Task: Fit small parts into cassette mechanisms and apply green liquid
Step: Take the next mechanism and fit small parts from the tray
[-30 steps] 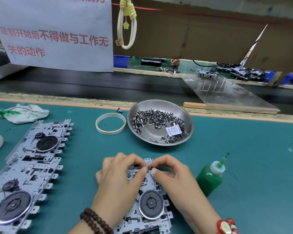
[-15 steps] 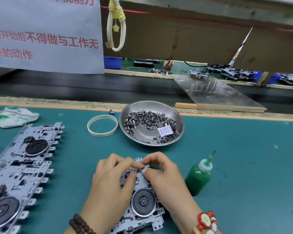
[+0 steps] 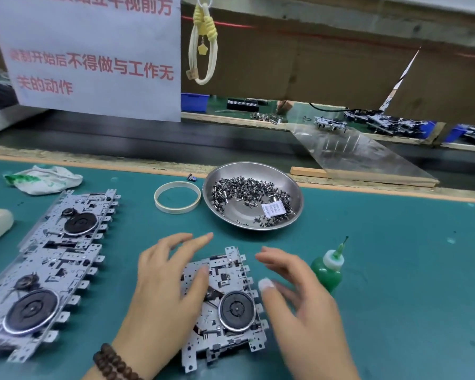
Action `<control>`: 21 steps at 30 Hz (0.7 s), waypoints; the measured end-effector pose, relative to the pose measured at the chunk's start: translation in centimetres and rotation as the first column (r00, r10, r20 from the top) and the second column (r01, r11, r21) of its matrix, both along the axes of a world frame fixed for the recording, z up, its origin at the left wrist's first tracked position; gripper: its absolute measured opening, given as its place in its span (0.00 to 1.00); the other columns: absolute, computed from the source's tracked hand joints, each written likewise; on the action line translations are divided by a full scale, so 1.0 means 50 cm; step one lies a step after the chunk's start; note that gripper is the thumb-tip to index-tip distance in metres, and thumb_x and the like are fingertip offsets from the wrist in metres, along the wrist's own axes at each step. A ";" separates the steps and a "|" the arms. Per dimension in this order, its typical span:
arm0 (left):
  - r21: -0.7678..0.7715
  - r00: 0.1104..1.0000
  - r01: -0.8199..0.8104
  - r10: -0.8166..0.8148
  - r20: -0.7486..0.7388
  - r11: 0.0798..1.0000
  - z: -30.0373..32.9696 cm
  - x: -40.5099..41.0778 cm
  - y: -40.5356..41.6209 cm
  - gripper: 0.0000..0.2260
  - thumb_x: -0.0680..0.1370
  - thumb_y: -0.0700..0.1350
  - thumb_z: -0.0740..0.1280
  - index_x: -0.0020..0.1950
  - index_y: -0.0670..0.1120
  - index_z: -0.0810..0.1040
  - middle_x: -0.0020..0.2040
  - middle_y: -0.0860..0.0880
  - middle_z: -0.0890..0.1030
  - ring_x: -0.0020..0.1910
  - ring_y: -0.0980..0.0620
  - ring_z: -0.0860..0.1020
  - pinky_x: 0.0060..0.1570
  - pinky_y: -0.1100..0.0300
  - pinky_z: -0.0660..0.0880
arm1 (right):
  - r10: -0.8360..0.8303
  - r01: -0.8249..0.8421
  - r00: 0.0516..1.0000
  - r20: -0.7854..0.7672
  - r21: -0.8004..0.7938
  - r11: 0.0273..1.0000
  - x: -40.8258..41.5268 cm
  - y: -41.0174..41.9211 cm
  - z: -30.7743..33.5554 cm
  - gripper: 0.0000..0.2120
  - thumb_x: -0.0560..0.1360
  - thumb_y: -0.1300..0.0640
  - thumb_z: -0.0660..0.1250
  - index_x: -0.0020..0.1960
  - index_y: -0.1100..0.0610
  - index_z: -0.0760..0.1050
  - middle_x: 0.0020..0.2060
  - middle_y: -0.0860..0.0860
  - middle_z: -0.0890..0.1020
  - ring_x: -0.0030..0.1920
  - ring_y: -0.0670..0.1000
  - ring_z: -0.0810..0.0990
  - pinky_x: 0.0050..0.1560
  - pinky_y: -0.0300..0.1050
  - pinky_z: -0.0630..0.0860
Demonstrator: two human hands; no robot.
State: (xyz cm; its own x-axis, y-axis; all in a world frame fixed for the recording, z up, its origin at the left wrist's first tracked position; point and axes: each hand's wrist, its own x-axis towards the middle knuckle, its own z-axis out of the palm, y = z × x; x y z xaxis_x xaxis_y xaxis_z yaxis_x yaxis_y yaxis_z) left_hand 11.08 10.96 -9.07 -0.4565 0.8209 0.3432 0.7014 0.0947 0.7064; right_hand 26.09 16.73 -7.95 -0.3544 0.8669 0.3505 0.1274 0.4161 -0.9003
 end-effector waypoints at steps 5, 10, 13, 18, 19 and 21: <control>-0.177 0.918 -0.106 0.165 0.360 0.978 -0.002 -0.038 -0.037 0.13 0.75 0.45 0.66 0.57 0.57 0.73 0.41 0.53 0.73 0.33 0.53 0.77 0.39 0.59 0.70 | -0.334 0.413 0.876 -0.347 0.187 0.891 0.096 0.019 0.001 0.14 0.69 0.62 0.64 0.45 0.42 0.75 0.43 0.39 0.79 0.41 0.39 0.76 0.37 0.30 0.73; -0.206 0.718 0.047 0.110 0.687 0.977 0.000 -0.022 -0.030 0.10 0.76 0.42 0.66 0.53 0.55 0.73 0.31 0.52 0.78 0.30 0.52 0.79 0.37 0.51 0.79 | -0.169 0.189 0.966 0.197 -0.089 0.978 0.118 0.069 -0.018 0.24 0.69 0.59 0.72 0.52 0.35 0.65 0.53 0.36 0.75 0.56 0.45 0.74 0.51 0.37 0.68; -0.148 0.547 0.108 0.066 0.834 0.983 0.006 -0.011 -0.027 0.11 0.77 0.38 0.64 0.56 0.51 0.73 0.38 0.41 0.80 0.31 0.51 0.80 0.27 0.60 0.76 | -0.052 0.100 0.954 0.296 -0.150 0.984 0.114 0.080 -0.024 0.11 0.70 0.53 0.70 0.47 0.42 0.71 0.41 0.34 0.81 0.50 0.45 0.79 0.45 0.33 0.69; -0.069 0.411 0.174 -0.009 0.911 0.982 0.014 0.009 -0.017 0.11 0.77 0.36 0.63 0.57 0.47 0.74 0.43 0.37 0.83 0.32 0.47 0.81 0.26 0.59 0.76 | -0.056 0.085 0.988 0.141 -0.209 0.974 0.106 0.078 -0.010 0.17 0.62 0.35 0.62 0.49 0.37 0.77 0.39 0.34 0.82 0.35 0.41 0.81 0.40 0.37 0.75; -0.057 0.371 0.186 -0.016 0.929 0.981 0.016 0.014 -0.011 0.10 0.77 0.36 0.63 0.56 0.46 0.74 0.42 0.38 0.83 0.31 0.48 0.81 0.26 0.60 0.77 | -0.060 0.081 0.993 0.097 -0.228 0.970 0.106 0.079 -0.009 0.19 0.62 0.34 0.60 0.50 0.35 0.78 0.37 0.37 0.82 0.30 0.43 0.78 0.33 0.35 0.74; -0.041 0.297 0.206 -0.022 0.955 0.978 0.019 0.024 0.005 0.09 0.77 0.35 0.62 0.55 0.44 0.74 0.40 0.40 0.84 0.29 0.50 0.81 0.25 0.61 0.76 | -0.061 0.078 0.995 0.080 -0.230 0.970 0.109 0.086 -0.004 0.18 0.65 0.37 0.59 0.52 0.36 0.79 0.36 0.43 0.81 0.26 0.45 0.74 0.26 0.32 0.69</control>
